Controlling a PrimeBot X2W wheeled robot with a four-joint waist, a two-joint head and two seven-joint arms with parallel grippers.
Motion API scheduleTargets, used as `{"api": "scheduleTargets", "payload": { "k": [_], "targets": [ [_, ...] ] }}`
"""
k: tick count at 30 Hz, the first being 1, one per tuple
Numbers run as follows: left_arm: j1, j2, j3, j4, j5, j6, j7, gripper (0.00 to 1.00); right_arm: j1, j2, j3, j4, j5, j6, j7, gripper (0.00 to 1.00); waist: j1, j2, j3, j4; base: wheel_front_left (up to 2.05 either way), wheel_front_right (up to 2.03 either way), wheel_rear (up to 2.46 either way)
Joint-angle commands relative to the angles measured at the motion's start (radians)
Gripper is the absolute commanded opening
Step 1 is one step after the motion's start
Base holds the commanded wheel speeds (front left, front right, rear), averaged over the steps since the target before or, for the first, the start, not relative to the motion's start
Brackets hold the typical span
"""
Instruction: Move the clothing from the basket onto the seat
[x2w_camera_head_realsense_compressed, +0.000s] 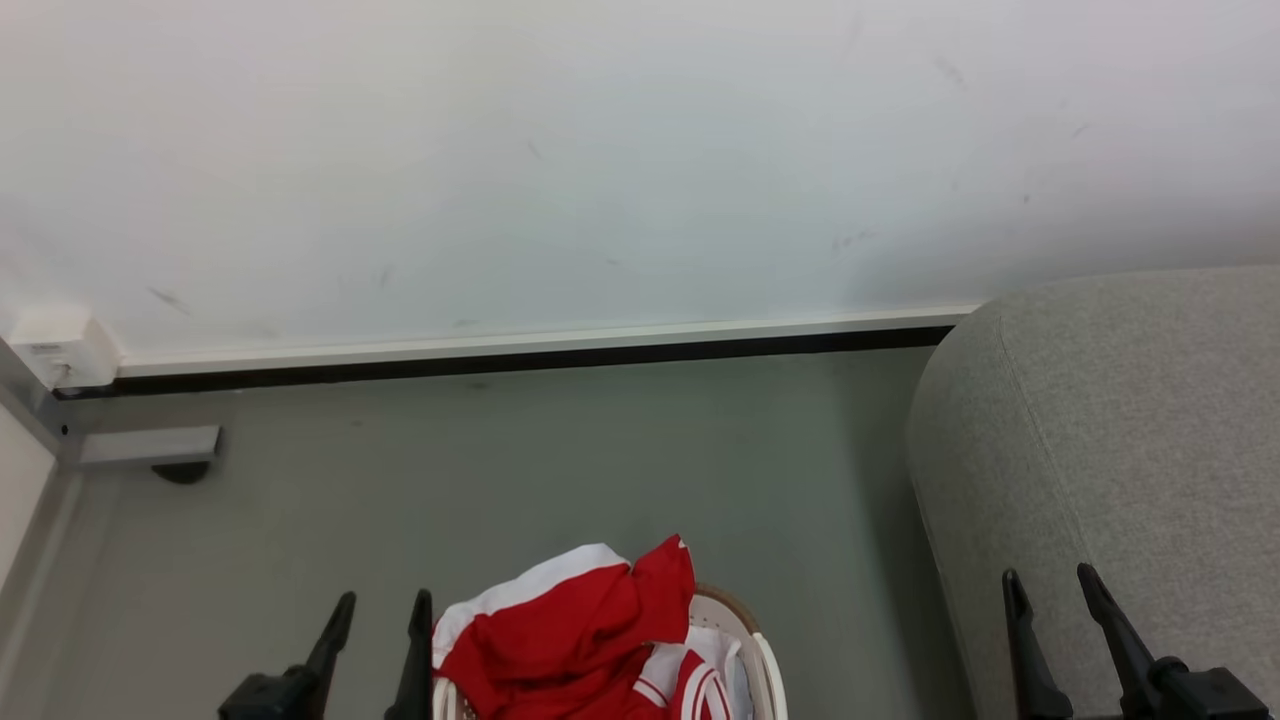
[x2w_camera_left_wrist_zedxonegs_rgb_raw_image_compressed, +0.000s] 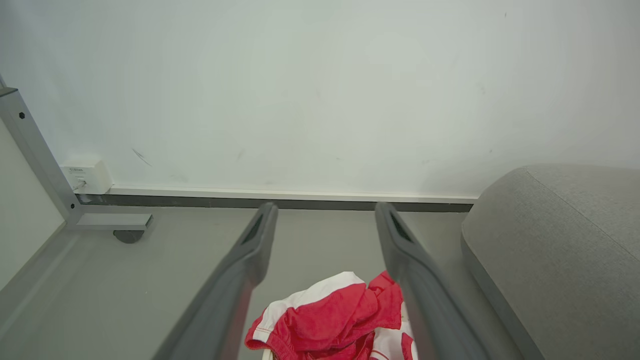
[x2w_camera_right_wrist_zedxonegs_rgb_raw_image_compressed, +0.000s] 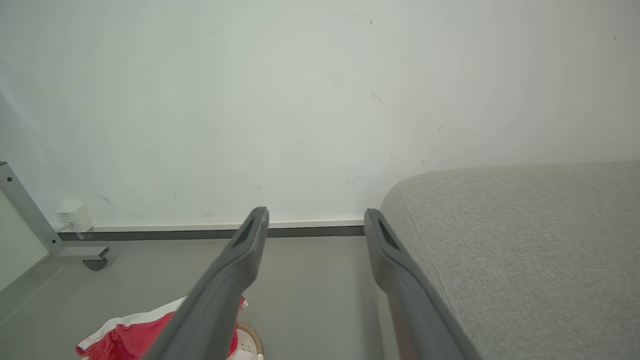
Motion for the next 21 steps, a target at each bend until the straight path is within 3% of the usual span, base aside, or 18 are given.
{"api": "scheduleTargets", "payload": {
  "k": [1,11,21],
  "targets": [
    [-0.014,0.007,-0.004,0.005,0.011,-0.005,-0.001,1.0,-0.012,-0.005,-0.002,-0.004,-0.009,-0.002,-0.003,1.0,0.0,-0.0001,0.007,-0.003,0.0,0.0,0.0],
    [-0.134,0.02,-0.122,0.091,0.059,-0.028,-0.001,1.0,-0.074,-0.005,0.008,-0.03,-0.011,-0.002,-0.002,1.0,0.0,-0.0001,0.118,-0.031,0.0,0.0,0.0],
    [-0.323,0.052,-0.365,0.34,0.03,-0.033,-0.001,1.0,-0.159,-0.005,0.04,-0.065,0.005,-0.002,-0.002,1.0,0.0,-0.0001,0.256,-0.094,0.0,0.0,0.0]
  ]
}}
